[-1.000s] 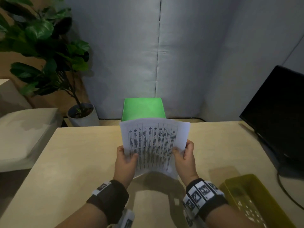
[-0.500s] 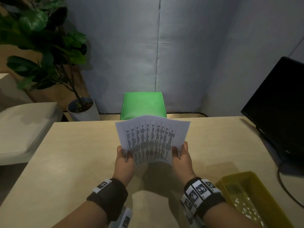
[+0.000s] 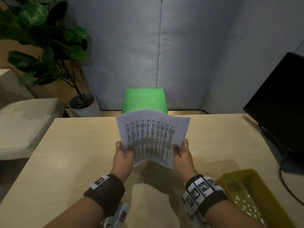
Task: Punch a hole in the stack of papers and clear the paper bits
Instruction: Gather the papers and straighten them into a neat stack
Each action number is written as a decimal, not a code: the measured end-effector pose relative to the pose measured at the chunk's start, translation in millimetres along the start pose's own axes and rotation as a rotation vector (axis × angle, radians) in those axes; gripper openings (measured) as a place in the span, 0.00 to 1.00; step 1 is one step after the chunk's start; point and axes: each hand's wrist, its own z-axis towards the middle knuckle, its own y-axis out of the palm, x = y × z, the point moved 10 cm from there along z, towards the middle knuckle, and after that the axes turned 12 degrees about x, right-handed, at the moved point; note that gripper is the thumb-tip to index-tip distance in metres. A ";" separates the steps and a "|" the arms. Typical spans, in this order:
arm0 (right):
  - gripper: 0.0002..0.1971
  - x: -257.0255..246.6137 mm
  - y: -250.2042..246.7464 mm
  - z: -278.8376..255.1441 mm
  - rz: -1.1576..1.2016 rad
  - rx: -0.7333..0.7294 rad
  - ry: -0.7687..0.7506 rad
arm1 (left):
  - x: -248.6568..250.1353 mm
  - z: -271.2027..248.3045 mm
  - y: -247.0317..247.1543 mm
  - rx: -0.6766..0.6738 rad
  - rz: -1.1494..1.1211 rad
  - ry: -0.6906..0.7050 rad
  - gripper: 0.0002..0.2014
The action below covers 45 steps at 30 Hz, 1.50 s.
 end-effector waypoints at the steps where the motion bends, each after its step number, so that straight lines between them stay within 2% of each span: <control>1: 0.10 -2.3 0.7 -0.1 -0.009 0.001 -0.010 | 2.3 1.9 -3.5 0.002 -0.015 0.005 0.12; 3: 0.13 -8.8 2.7 0.4 -0.031 0.005 -0.048 | 11.1 6.4 -14.3 0.019 -0.033 0.043 0.16; 5: 0.16 -16.7 7.1 0.3 -0.037 -0.004 -0.081 | 23.3 13.4 -30.7 0.049 -0.030 0.100 0.12; 8: 0.12 -26.0 18.7 -3.8 0.031 -0.059 -0.069 | 37.4 29.4 -62.5 0.107 -0.101 0.142 0.12; 12: 0.10 -35.7 40.9 -17.0 0.057 -0.143 -0.062 | 52.8 36.5 -88.4 0.070 -0.197 0.165 0.09; 15: 0.10 -38.1 56.5 -26.6 0.060 -0.156 -0.064 | 48.9 33.6 -103.0 0.061 -0.192 0.141 0.08; 18: 0.10 -37.0 72.1 -36.5 0.029 -0.170 -0.068 | 36.9 30.9 -120.1 0.095 -0.208 0.082 0.13; 21: 0.11 -35.0 82.8 -43.1 -0.008 -0.180 -0.085 | 26.3 29.6 -136.3 0.155 -0.188 0.059 0.06; 23: 0.10 -33.8 89.0 -46.8 -0.036 -0.175 -0.090 | 21.4 29.0 -145.7 0.177 -0.150 0.060 0.04; 30: 0.14 -23.9 109.7 -56.6 -0.120 -0.176 -0.072 | 23.8 26.4 -169.5 0.239 -0.103 0.136 0.08; 33: 0.24 -31.3 100.0 -62.7 -0.235 -0.003 -0.233 | 22.5 26.7 -184.2 0.282 -0.083 0.155 0.05; 35: 0.22 -49.7 101.7 -79.4 -0.317 0.045 -0.446 | 19.2 27.4 -194.3 0.307 -0.076 0.150 0.02; 37: 0.16 -56.5 125.6 -101.4 -0.392 -0.122 -0.595 | 15.8 28.6 -204.4 0.334 -0.069 0.145 0.01; 39: 0.14 -43.9 159.4 -124.7 -0.488 -0.443 -0.573 | 14.3 30.5 -214.9 0.358 -0.051 0.153 0.01; 42: 0.19 -17.5 197.5 -168.1 -0.652 -0.882 -0.514 | 11.2 33.9 -228.9 0.374 -0.017 0.150 0.01; 45: 0.29 1.5 222.8 -202.0 -0.817 -1.073 -0.559 | 6.7 33.6 -241.0 0.389 -0.020 0.146 0.02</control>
